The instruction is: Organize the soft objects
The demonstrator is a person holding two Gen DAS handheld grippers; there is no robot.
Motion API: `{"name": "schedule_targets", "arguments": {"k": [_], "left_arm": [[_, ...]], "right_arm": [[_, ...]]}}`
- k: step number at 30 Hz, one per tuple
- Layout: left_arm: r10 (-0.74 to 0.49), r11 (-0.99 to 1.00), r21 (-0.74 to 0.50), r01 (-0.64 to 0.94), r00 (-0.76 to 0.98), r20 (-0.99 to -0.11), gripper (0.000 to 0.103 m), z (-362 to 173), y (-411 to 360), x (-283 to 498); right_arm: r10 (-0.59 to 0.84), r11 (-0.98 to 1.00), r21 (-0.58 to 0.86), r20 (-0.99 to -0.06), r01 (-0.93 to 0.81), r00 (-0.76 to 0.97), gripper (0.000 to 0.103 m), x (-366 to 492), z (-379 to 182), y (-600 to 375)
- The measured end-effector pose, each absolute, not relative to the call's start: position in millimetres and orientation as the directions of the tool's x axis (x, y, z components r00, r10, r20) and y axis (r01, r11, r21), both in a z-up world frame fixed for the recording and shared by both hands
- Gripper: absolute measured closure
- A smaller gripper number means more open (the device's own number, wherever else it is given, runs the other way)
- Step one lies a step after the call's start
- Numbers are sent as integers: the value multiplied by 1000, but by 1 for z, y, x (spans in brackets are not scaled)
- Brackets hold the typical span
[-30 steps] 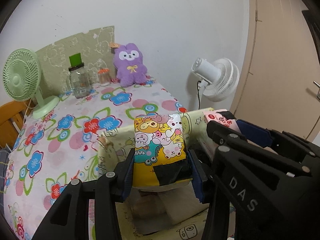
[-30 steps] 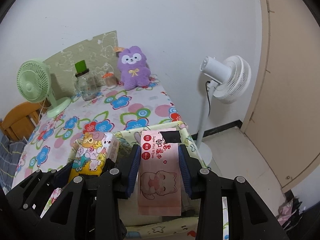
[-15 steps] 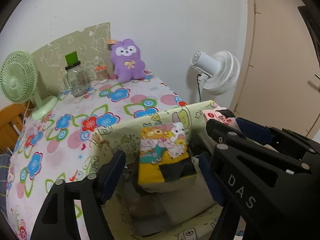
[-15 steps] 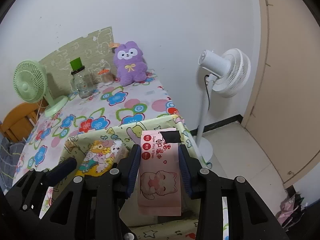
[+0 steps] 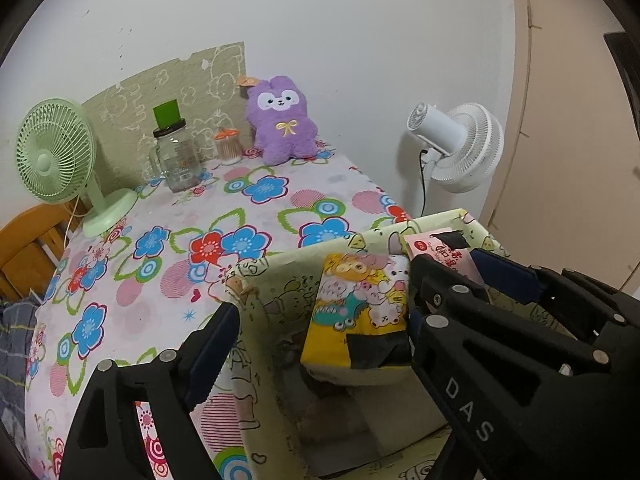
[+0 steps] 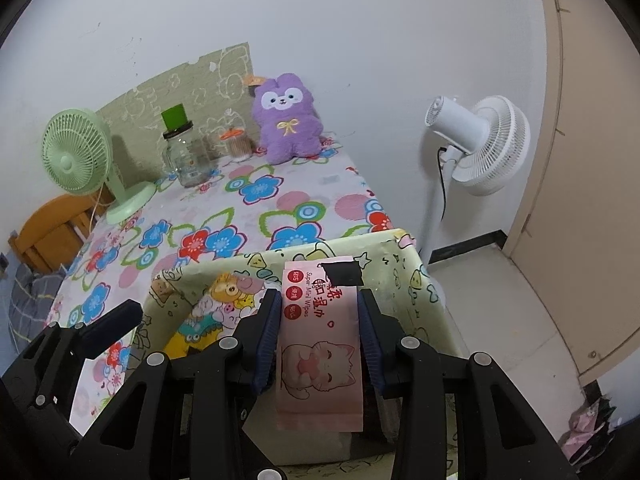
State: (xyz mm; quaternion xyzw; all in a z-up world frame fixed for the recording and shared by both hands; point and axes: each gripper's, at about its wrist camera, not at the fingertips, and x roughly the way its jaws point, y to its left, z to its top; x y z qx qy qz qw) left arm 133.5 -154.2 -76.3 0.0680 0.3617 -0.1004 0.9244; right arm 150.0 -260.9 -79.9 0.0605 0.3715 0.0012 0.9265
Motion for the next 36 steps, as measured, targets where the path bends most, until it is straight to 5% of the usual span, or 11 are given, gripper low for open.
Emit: {"name": "schedule_targets", "arguments": {"k": [8, 12, 36], "left_arm": [[-129, 970, 63, 236, 714, -688, 11, -78, -152, 130], [-143, 968, 54, 245, 712, -687, 10, -77, -152, 126], [-118, 981, 53, 187, 791, -601, 0, -42, -107, 80]], "right_arm": [[62, 990, 135, -701, 47, 710, 59, 150, -83, -262], [67, 990, 135, -700, 40, 711, 34, 146, -81, -260], [52, 993, 117, -634, 30, 772, 13, 96, -43, -220]]}}
